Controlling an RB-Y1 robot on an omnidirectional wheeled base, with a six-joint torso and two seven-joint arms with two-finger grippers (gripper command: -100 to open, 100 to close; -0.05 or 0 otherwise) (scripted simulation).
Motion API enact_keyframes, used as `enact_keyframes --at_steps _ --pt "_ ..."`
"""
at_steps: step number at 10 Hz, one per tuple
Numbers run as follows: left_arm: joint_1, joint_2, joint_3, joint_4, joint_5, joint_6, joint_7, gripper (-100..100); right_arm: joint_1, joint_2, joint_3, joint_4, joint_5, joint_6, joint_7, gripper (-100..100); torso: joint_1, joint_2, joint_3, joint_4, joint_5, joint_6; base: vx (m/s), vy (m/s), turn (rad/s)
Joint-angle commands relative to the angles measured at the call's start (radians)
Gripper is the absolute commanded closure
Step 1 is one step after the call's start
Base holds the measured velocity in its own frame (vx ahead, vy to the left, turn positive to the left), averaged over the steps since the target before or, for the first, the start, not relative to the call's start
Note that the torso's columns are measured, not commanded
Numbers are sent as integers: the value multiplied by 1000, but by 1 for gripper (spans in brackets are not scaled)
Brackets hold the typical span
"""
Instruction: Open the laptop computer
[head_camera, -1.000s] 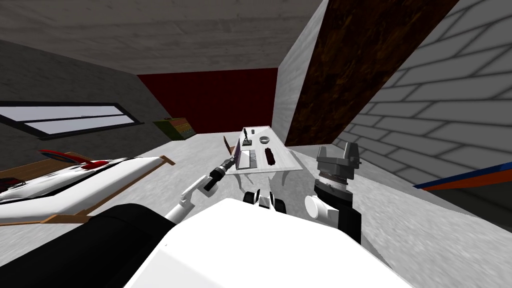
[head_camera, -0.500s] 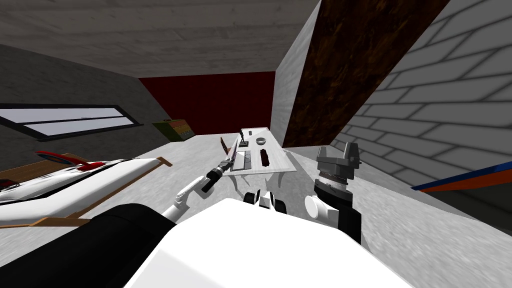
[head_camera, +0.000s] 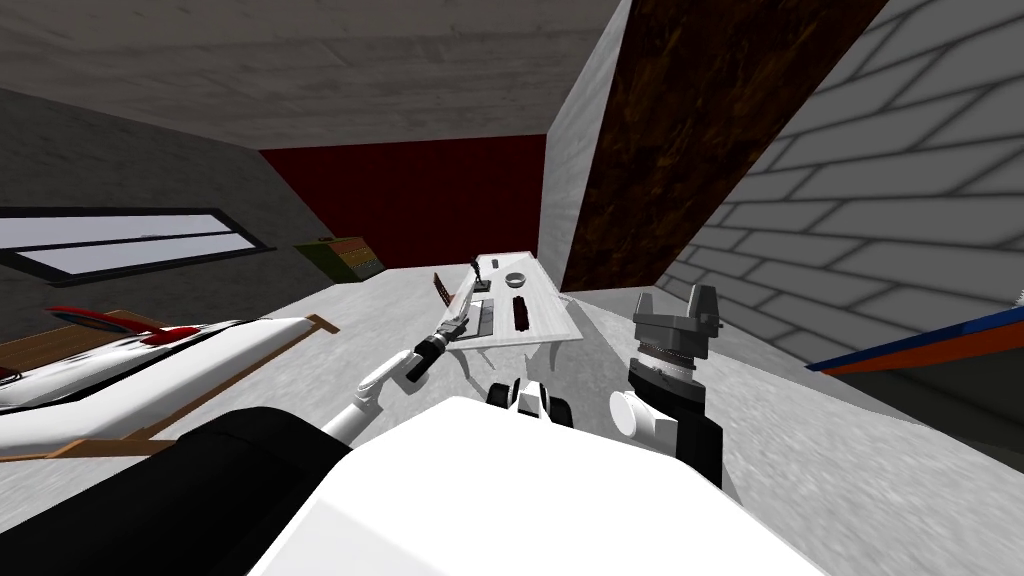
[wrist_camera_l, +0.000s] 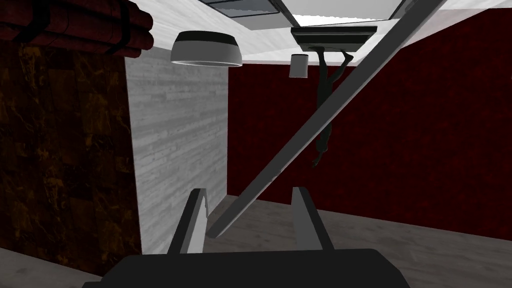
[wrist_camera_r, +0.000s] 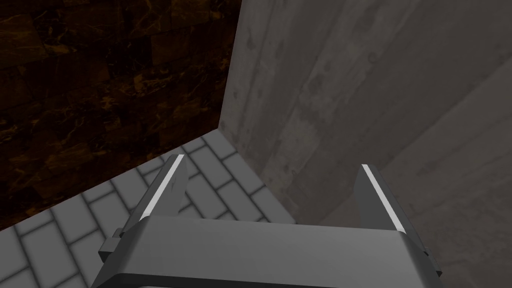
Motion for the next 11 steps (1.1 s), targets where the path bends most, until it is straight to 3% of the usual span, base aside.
enact_keyframes --at_steps 1,2,3,5,7,8,11 --pt "-49 -6 -5 84 2 -9 -7 100 0 0 0 0 0 0 0 0 -1 -1 -1 1 -2 -1 -13 5 -18" --pt "-49 -6 -5 100 2 -9 -7 100 0 0 0 0 0 0 0 0 0 -4 -3 -1 -2 -3 4 10 -4" --pt "-103 -21 -23 141 11 -40 -58 100 0 0 0 0 0 0 0 0 1 -6 -4 -2 -2 -4 -54 -42 28" --pt "-152 -21 -23 204 11 -40 -59 100 0 0 0 0 0 0 0 0 -6 -3 -2 -1 -3 0 -69 -39 -9" --pt "-152 -21 -23 246 11 -40 -59 100 0 0 0 0 0 0 0 0 -3 -4 -3 -1 -3 -3 -1 -3 0" --pt "-131 22 -18 182 28 -16 -41 -100 0 0 0 0 0 0 0 0 -2 -5 -3 -2 -2 -2 17 -9 33" --pt "-101 86 -12 117 55 20 -13 -100 0 0 0 0 0 0 0 0 -8 0 -1 1 -6 -1 27 -19 23"
